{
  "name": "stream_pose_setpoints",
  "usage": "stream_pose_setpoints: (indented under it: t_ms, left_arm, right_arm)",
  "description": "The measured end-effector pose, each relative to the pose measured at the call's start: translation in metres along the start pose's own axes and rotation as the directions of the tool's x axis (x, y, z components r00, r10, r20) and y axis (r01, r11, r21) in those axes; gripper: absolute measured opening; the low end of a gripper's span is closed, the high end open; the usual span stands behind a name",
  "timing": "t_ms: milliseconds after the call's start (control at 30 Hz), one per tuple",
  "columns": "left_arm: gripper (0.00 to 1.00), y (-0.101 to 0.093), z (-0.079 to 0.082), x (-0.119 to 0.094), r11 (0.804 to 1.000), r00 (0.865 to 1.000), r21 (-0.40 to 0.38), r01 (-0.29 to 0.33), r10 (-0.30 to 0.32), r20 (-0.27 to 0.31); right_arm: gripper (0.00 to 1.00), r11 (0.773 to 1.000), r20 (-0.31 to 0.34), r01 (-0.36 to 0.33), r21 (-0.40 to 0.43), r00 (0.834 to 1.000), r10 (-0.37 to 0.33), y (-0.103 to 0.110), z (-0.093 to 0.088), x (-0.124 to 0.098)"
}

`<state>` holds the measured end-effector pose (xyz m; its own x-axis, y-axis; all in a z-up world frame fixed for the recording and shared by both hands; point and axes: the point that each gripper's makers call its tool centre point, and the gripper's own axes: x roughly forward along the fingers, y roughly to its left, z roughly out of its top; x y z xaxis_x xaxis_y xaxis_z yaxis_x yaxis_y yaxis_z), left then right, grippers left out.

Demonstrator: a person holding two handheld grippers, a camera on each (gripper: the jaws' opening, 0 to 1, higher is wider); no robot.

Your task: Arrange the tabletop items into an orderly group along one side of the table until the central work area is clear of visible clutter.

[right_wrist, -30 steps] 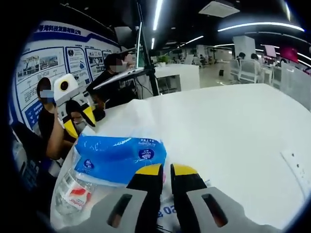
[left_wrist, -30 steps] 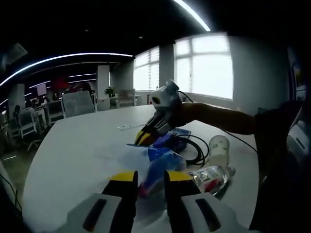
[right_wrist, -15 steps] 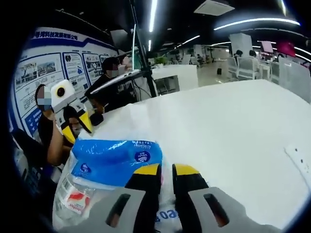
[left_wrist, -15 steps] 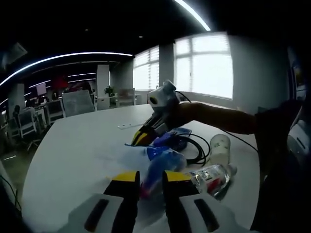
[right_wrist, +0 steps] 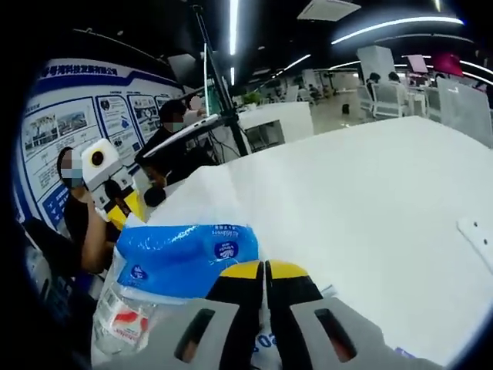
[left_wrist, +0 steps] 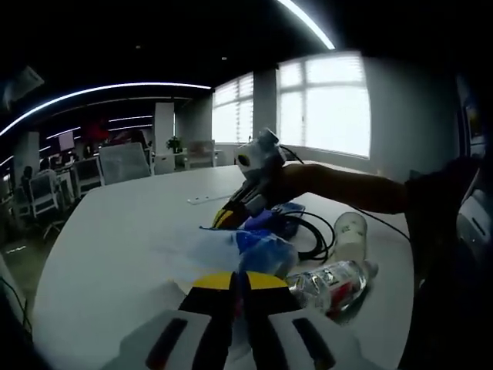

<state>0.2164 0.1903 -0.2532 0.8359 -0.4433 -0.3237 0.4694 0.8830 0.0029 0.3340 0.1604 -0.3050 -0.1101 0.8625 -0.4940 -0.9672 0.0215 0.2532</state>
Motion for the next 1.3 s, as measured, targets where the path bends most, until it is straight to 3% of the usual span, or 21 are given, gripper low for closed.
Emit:
stream_pose_setpoints:
  t_ms: [467,733,1300]
  left_arm:
    - [0.0,-0.001,0.002,-0.005,1.0,1.0,0.007,-0.018,0.018,0.003]
    - [0.0,-0.004,0.009,-0.01,1.0,1.0,0.008,-0.015,0.015,0.024]
    - [0.0,-0.017,0.051,-0.027,0.996,0.996,0.077,-0.037,0.03,0.09]
  right_arm:
    - [0.0,1.0,-0.001,0.008,0.017,1.0,-0.008,0.0,0.003,-0.006]
    - [0.0,1.0,0.027,0.018,-0.001,0.999,-0.018,0.001,0.018,-0.014]
    - [0.0,0.995,0.105,0.054,-0.079,0.993,-0.046,0.026,0.067,-0.048]
